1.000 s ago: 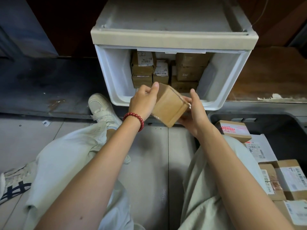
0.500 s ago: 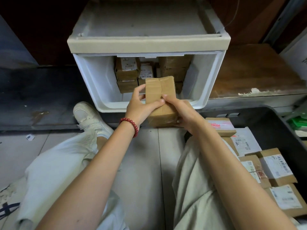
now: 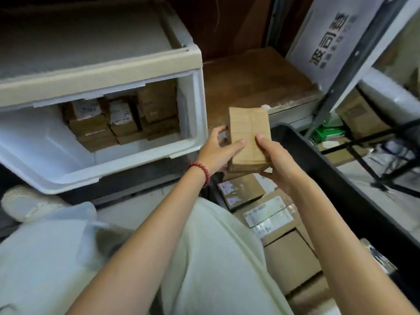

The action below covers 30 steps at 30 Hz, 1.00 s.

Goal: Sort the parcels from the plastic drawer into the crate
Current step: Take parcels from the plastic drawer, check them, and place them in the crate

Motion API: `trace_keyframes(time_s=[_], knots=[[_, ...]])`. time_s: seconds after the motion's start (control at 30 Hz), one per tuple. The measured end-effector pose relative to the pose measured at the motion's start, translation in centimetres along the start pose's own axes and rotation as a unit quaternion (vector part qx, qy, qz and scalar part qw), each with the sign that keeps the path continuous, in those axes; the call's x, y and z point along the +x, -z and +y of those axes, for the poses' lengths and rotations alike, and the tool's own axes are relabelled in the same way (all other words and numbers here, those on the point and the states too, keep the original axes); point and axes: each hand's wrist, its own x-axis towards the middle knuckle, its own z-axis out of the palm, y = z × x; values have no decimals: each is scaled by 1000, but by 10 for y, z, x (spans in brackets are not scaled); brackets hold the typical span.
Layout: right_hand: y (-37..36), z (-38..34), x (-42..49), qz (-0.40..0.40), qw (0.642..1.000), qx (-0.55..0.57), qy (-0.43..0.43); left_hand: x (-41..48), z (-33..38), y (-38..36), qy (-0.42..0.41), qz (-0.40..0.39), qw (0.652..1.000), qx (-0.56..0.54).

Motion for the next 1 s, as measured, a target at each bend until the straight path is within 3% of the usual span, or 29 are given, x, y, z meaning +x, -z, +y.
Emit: trace_keyframes(time_s=[0.2,0.37,0.6,0.67,0.83,1.0], knots=[[69,28,7,128,991,32,-10,44,2,-77,-86,-46,988,121],[99,46,25,204,978,-17,37,68,-19,-121,-80,-51,981,167],[119,57,61,215,976,3,29,106,-23,-135,-140,-21,964,225],[119,61,68,201,979,20,-13,117,-31,-130,-124,-18,969,214],[109,76,75,312,938,134,-74,136,-47,-127,-80,-21,976,201],[100,101,91,393,917,65,-34,147,-53,-142,-86,-50,963,252]])
